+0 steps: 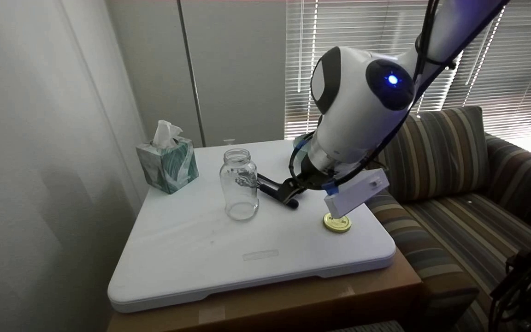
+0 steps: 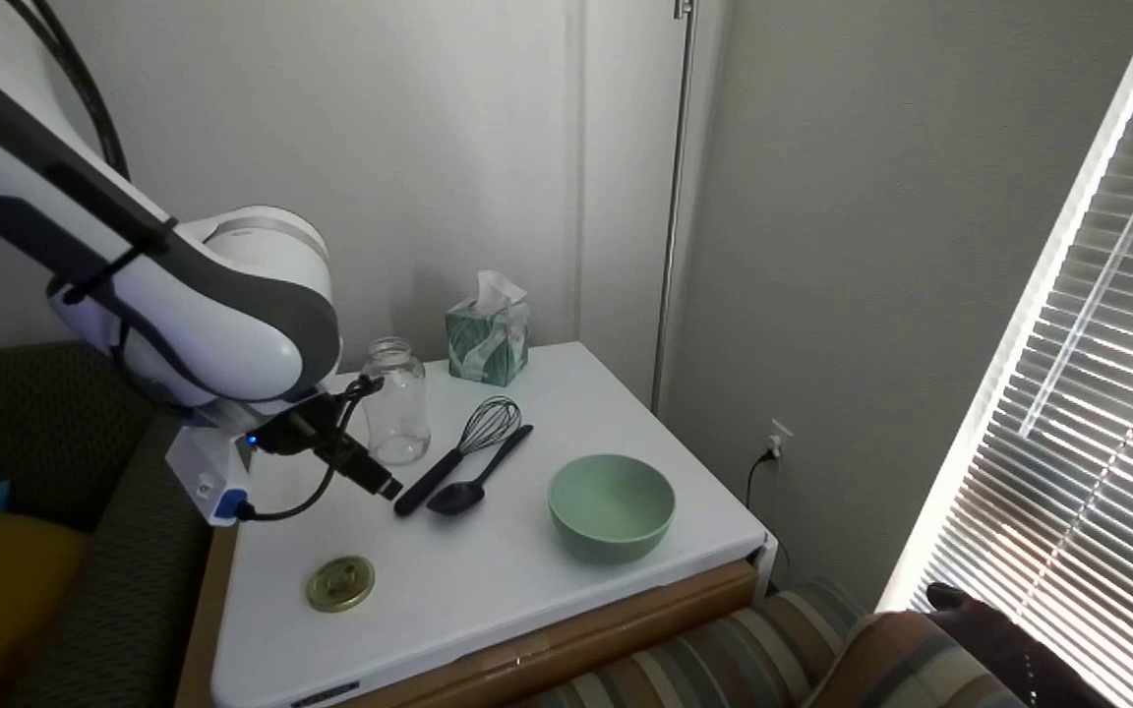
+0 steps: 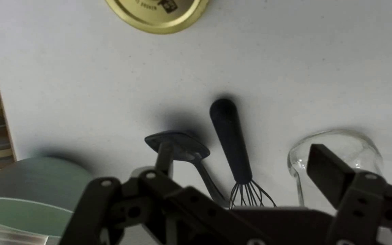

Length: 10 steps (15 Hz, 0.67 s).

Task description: Put the spoon on the table and then move the jar to the right

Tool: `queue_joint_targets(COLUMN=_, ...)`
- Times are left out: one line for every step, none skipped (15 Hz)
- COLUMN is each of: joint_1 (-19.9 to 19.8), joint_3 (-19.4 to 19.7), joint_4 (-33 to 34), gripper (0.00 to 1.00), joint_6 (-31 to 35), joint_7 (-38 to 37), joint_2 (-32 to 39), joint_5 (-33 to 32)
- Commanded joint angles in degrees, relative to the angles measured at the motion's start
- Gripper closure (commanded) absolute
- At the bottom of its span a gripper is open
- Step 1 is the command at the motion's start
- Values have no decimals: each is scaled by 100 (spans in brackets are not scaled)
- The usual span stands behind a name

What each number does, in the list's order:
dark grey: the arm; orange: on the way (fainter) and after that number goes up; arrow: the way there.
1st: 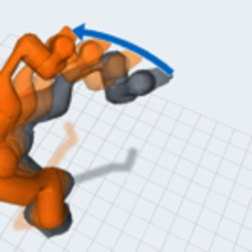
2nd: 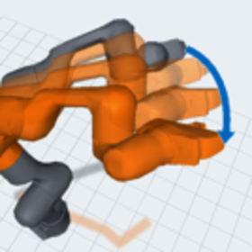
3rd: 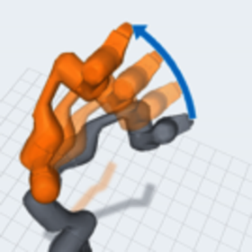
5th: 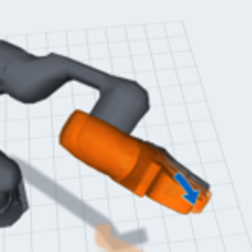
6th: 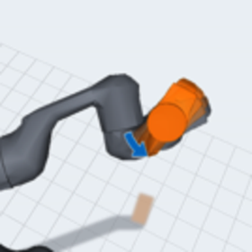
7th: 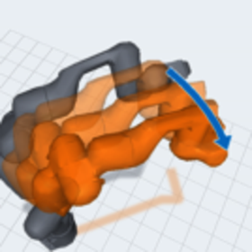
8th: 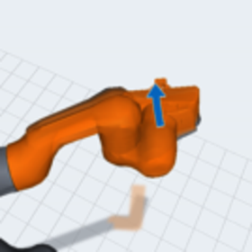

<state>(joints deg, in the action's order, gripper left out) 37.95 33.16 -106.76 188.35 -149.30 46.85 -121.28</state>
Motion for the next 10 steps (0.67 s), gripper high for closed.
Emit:
queue_joint_targets(joint_1=921, joint_3=857, joint_4=-584, gripper=0, joint_6=-139, joint_7=-1, joint_2=-343, joint_5=330)
queue_joint_targets(joint_1=1173, joint_3=1115, joint_4=-640, gripper=0, joint_6=-127, joint_7=-1, joint_2=-354, joint_5=404)
queue_joint_targets(joint_1=1445, joint_3=1391, joint_4=-687, gripper=0, joint_6=-134, joint_7=-3, joint_2=-376, joint_5=472)
queue_joint_targets(joint_1=1663, joint_3=1643, joint_4=-694, gripper=0, joint_6=-106, joint_7=-3, joint_2=-377, joint_5=557)
queue_joint_targets(joint_1=1835, joint_3=1867, joint_4=-676, gripper=0, joint_6=-145, joint_7=-3, joint_2=-391, joint_5=701)
queue_joint_targets(joint_1=1982, joint_3=2073, joint_4=-650, gripper=0, joint_6=-202, joint_7=-7, joint_2=-383, joint_5=890)
queue_joint_targets(joint_1=2086, joint_3=2271, joint_4=-603, gripper=0, joint_6=-202, joint_7=-8, joint_2=-372, joint_5=1118)
queue_joint_targets(joint_1=2121, joint_3=2427, joint_4=-555, gripper=0, joint_6=-195, joint_7=-8, joint_2=-351, joint_5=1448)
queue_joint_targets(joint_1=2165, joint_3=2597, joint_4=-523, gripper=0, joint_6=-157, joint_7=-8, joint_2=-302, joint_5=1775)
queue_joint_targets(joint_1=2135, joint_3=2714, joint_4=-473, gripper=0, joint_6=-72, joint_7=-2, joint_2=-255, joint_5=2099)
